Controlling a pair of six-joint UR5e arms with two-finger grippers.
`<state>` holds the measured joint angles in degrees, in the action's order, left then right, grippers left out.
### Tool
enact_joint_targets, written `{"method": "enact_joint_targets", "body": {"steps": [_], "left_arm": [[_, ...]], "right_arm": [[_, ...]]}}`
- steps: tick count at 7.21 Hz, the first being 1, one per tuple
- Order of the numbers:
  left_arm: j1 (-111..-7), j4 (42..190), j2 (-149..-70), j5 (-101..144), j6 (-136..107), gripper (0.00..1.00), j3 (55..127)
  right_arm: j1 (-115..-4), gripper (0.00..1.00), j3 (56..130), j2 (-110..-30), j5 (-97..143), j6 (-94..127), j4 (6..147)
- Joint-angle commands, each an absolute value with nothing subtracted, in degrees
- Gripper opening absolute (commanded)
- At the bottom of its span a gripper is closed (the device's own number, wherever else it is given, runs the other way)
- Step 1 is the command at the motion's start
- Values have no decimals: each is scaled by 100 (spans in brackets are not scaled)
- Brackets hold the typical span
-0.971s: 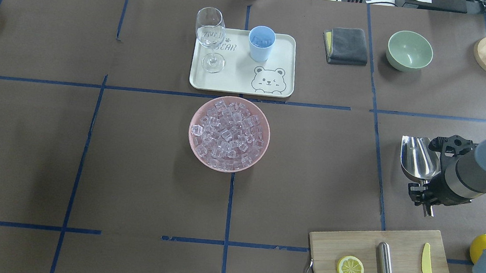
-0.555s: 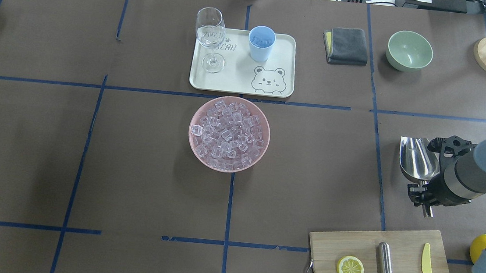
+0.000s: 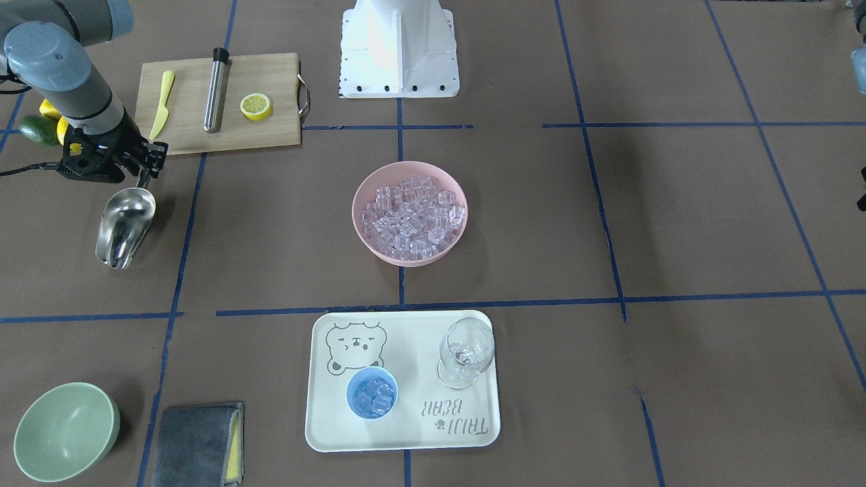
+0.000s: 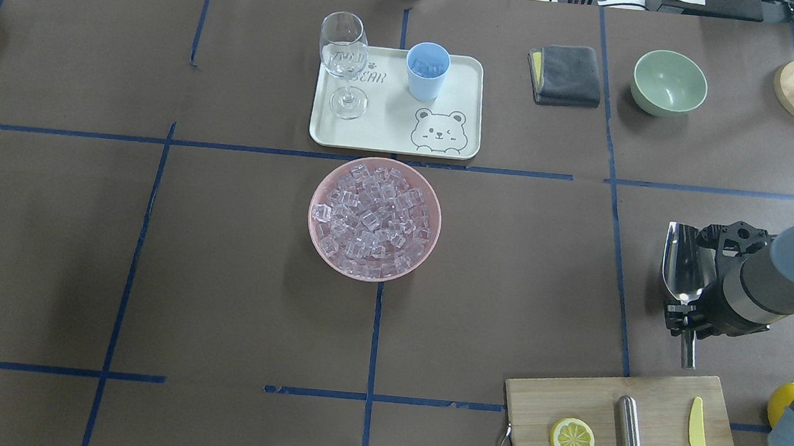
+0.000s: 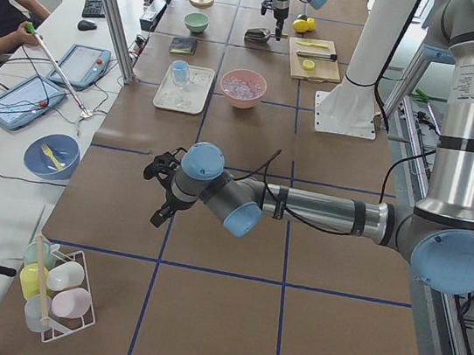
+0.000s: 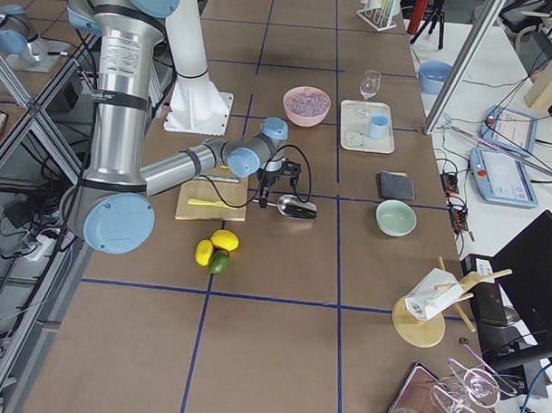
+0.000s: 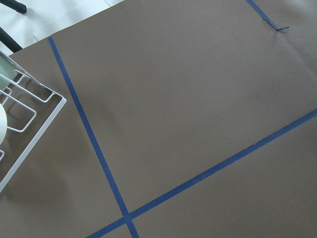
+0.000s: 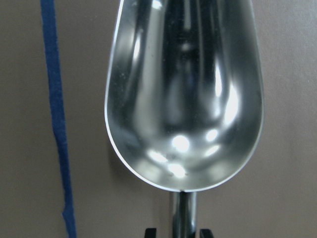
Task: Put ice in cup with scoop
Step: 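Lower the scoop onto the table and open the right gripper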
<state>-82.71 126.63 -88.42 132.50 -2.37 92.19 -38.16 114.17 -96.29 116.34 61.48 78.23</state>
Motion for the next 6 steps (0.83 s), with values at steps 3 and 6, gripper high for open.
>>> {"method": "enact_joint_targets", "body": {"steps": [3,6], "left_arm": [[-8271,12639,-8824,13236,-211,100,9211],[-8288,12473,-8746,13245,-202,100,9228]], "right_arm": [[-5029,100,12050,-9729,12361,4852,7910],[-7070,100,11316,-10239,13096,1242,7928]]}}
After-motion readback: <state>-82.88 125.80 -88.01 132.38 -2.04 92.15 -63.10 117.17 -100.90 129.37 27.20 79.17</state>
